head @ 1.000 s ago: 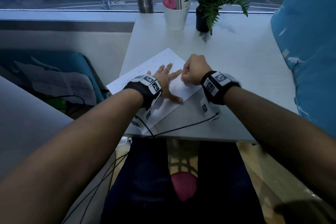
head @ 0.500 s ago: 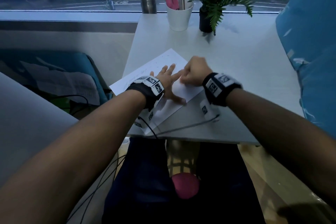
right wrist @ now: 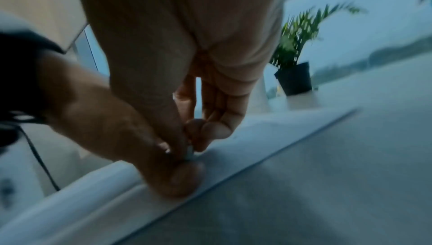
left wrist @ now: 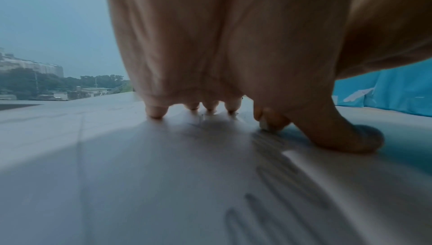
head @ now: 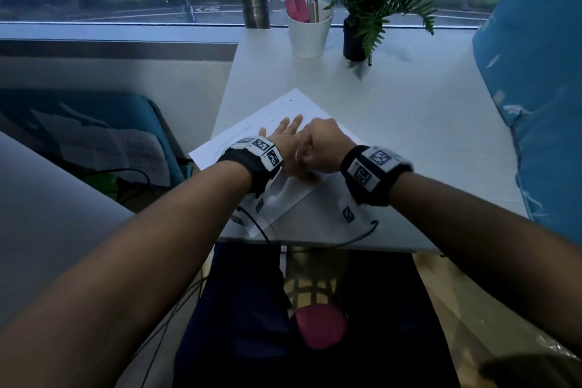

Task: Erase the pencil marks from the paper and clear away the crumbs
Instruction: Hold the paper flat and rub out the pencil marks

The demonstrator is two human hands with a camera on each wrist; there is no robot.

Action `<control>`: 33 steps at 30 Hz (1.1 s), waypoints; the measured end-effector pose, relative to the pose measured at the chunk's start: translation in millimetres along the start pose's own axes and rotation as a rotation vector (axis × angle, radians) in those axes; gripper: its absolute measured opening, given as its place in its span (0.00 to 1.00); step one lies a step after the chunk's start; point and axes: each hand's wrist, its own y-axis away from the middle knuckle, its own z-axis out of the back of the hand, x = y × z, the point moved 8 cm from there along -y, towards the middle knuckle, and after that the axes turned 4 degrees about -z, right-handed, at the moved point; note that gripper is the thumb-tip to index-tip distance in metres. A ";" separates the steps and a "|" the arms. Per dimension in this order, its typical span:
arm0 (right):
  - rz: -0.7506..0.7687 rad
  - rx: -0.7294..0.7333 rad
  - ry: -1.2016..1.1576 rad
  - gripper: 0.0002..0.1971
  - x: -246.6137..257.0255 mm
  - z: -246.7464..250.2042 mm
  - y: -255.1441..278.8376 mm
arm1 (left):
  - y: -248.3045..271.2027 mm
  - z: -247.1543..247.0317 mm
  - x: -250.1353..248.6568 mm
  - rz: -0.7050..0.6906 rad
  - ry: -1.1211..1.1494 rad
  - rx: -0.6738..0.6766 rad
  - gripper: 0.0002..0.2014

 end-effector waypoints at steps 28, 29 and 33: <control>0.106 -0.006 0.019 0.06 -7.1 -0.4 7.8 | 1.4 -0.8 -1.1 -0.023 0.013 0.010 0.65; 0.062 -0.020 0.021 0.06 -17.7 8.6 0.9 | 2.8 -0.3 -1.6 -0.027 0.015 0.023 0.65; -0.068 -0.130 -0.059 0.05 -47.3 32.3 -8.0 | 6.6 -1.7 -3.0 -0.021 0.002 0.056 0.62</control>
